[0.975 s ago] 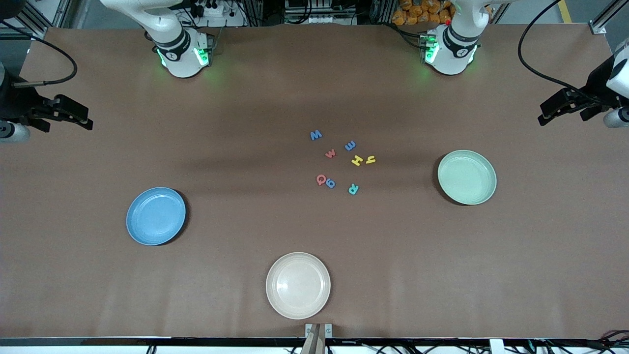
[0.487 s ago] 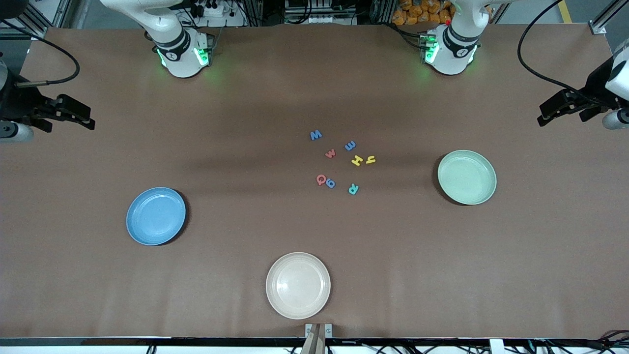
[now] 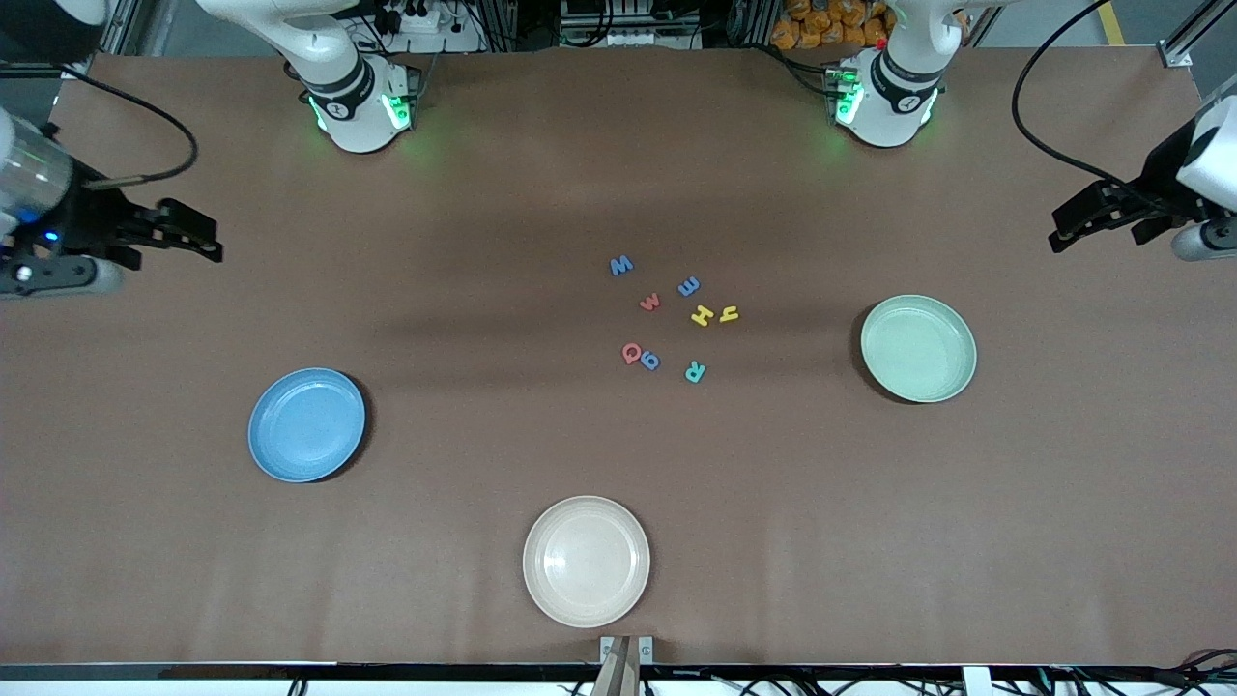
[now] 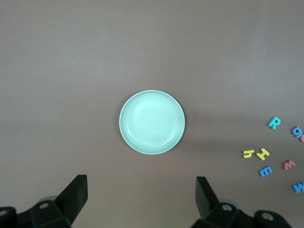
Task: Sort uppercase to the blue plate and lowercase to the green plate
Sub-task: 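Move the right gripper toward the letters while the left gripper moves out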
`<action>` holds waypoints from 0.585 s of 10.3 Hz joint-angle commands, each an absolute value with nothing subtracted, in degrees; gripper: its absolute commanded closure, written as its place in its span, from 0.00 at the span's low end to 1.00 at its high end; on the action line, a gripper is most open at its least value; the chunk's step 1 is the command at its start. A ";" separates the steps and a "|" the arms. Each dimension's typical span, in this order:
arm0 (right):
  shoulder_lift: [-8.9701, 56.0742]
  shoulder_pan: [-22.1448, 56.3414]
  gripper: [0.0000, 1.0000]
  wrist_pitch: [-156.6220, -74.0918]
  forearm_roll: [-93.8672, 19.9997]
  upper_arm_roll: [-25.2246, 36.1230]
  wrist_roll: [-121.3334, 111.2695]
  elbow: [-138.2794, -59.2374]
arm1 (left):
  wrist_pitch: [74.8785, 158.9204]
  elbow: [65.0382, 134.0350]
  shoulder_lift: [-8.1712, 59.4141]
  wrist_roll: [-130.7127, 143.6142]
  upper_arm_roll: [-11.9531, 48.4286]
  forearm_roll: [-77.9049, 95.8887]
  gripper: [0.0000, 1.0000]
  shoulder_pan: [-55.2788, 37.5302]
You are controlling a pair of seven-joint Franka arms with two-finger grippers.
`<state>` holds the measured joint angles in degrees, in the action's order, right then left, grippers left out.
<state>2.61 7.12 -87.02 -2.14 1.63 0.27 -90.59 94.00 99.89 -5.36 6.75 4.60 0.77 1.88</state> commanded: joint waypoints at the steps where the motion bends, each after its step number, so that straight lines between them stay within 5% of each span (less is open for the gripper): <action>1: 3.16 7.12 0.00 -90.86 -2.81 -2.09 3.68 -94.38 | 91.85 98.88 -3.26 4.84 7.28 0.26 0.00 1.58; 6: 4.04 7.21 0.02 -102.72 -2.46 -10.26 4.39 -104.92 | 96.75 100.19 2.28 -11.74 12.39 0.53 0.00 1.58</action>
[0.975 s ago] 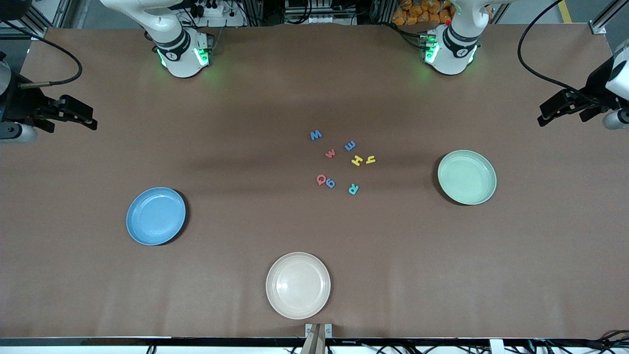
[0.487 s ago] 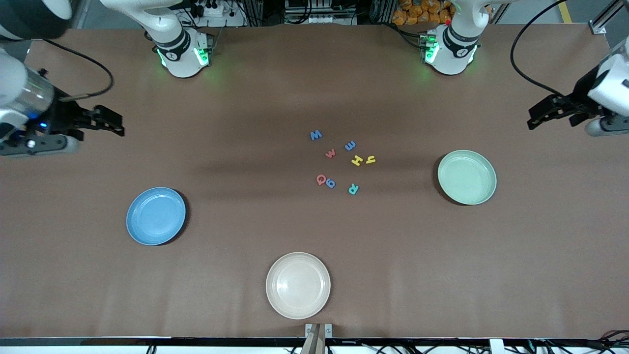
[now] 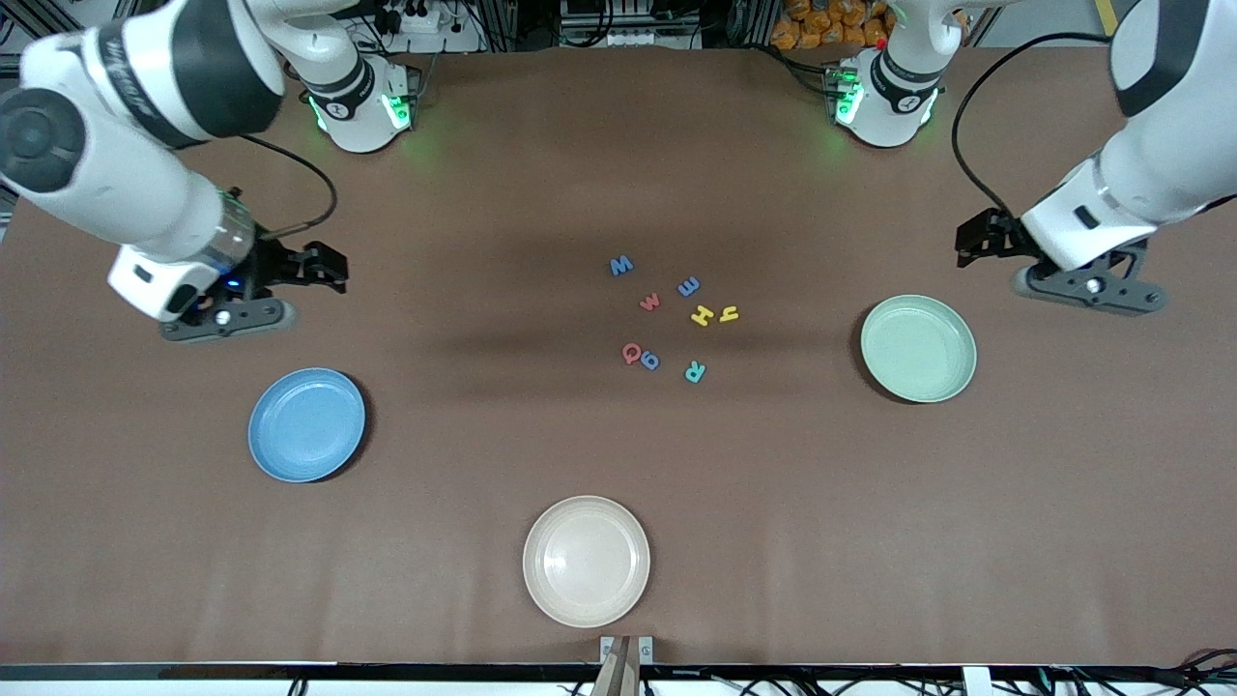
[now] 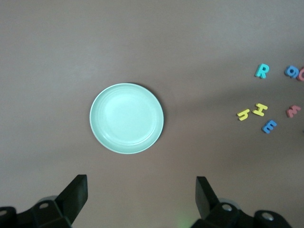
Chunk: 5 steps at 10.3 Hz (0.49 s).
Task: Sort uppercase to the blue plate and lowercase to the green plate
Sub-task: 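Move the right gripper toward the letters while the left gripper moves out, then grasp the blue W with the right gripper while the left gripper hovers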
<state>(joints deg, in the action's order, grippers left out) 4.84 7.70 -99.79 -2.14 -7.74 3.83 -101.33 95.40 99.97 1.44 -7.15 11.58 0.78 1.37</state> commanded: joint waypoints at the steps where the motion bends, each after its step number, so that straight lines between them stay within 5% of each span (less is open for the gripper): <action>1: 4.04 7.29 0.06 -105.96 -2.46 -12.46 4.48 -107.29 | 97.64 100.98 2.98 -14.30 13.26 0.53 0.00 1.58; 5: 7.71 8.69 0.06 -114.51 -2.46 -21.43 16.06 -112.50 | 103.51 104.74 5.45 -29.59 16.34 0.44 0.00 1.84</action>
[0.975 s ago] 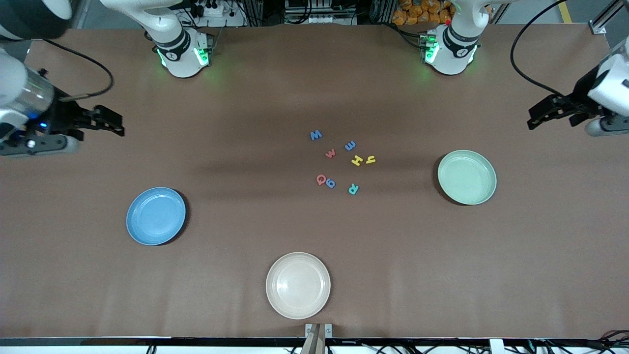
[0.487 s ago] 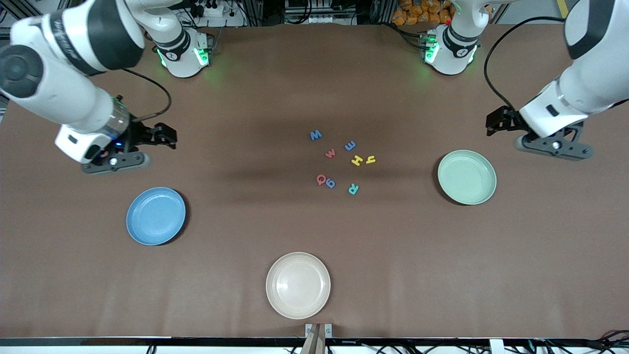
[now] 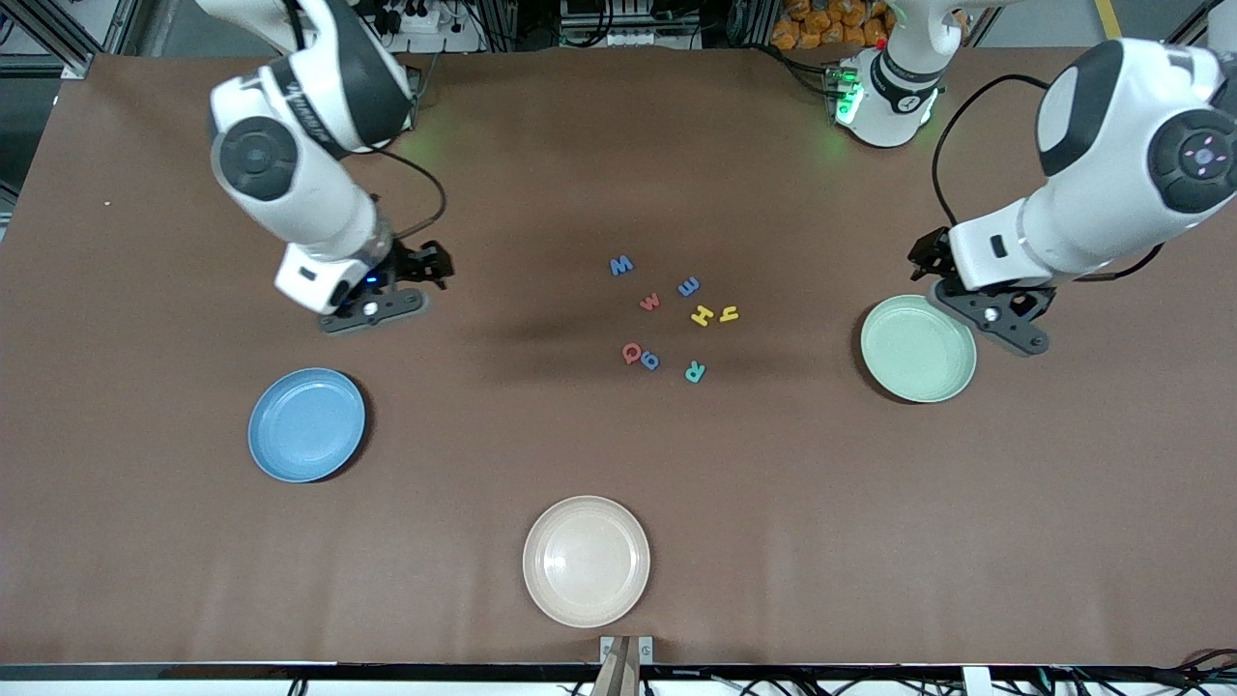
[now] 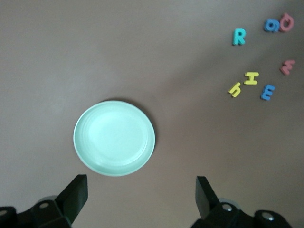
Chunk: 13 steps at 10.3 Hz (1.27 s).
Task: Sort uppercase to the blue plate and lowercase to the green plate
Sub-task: 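Grasp the blue W with the right gripper while the left gripper hovers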
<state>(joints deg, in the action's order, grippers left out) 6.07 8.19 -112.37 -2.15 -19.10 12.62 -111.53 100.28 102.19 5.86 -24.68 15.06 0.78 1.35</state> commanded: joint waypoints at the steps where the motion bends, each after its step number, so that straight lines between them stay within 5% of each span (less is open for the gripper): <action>1: 9.74 11.66 0.05 -116.70 -2.46 -21.53 18.87 -112.50 | 106.06 106.94 5.19 -31.01 17.04 0.44 0.00 1.93; 6: 19.84 23.79 0.05 -130.32 -0.72 -22.06 36.36 -112.85 | 114.59 114.41 3.70 -37.70 19.42 0.26 0.00 2.02; 13: 31.90 31.73 0.09 -142.55 22.75 -22.41 58.79 -113.03 | 124.53 121.38 2.90 -40.24 22.32 0.26 0.00 2.02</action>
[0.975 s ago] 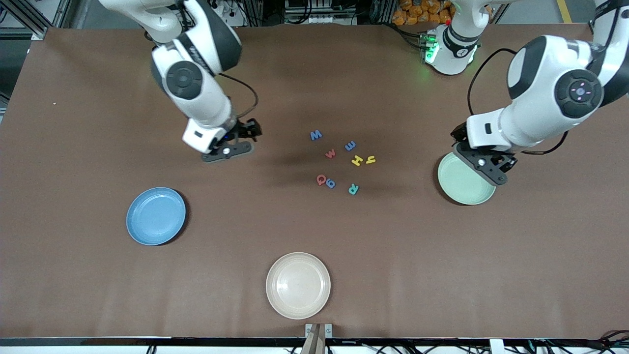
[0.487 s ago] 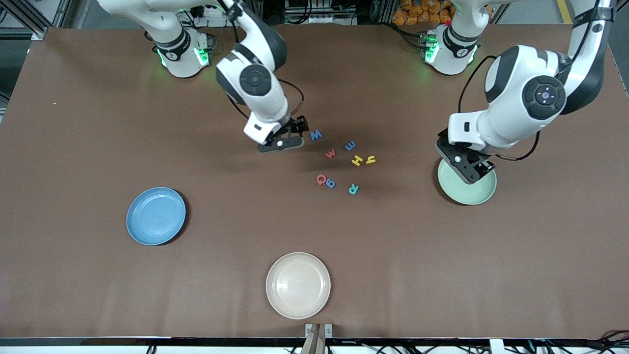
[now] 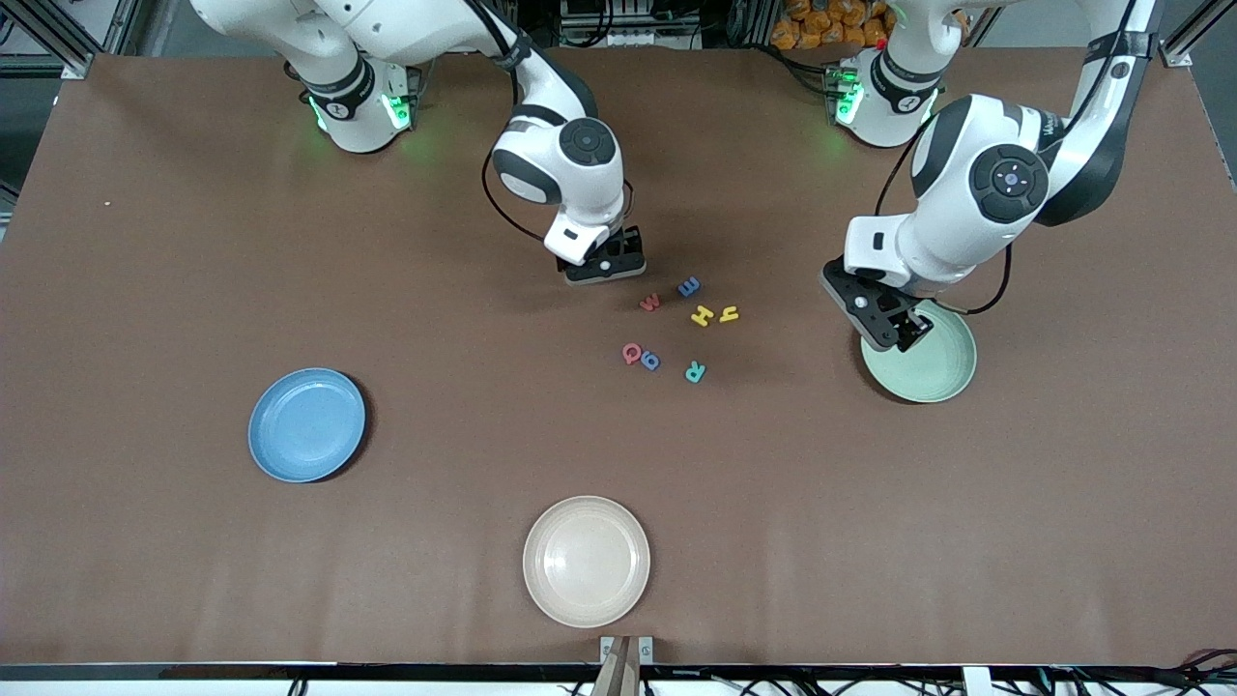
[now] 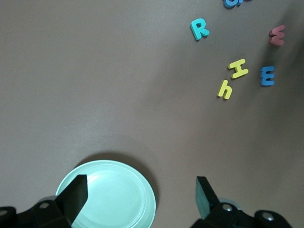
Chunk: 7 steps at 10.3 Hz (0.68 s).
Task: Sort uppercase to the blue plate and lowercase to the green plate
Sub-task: 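Grasp the blue W with the right gripper while the left gripper hovers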
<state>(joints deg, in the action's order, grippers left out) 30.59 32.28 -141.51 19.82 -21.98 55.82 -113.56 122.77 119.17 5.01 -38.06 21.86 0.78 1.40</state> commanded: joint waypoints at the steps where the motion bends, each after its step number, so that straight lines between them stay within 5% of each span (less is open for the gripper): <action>1: 32.25 31.73 0.09 -142.99 22.76 -23.02 59.49 -112.94 | 124.98 121.38 2.99 -41.47 22.32 0.35 0.00 2.02; 7: 34.36 32.95 0.11 -143.87 24.61 -23.99 63.02 -112.77 | 125.77 121.64 3.43 -39.81 22.32 0.53 0.00 2.11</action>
<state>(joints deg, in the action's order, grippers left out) 32.74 32.58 -143.17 22.70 -23.37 60.56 -113.52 124.69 120.20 4.74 -40.29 21.86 0.78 1.57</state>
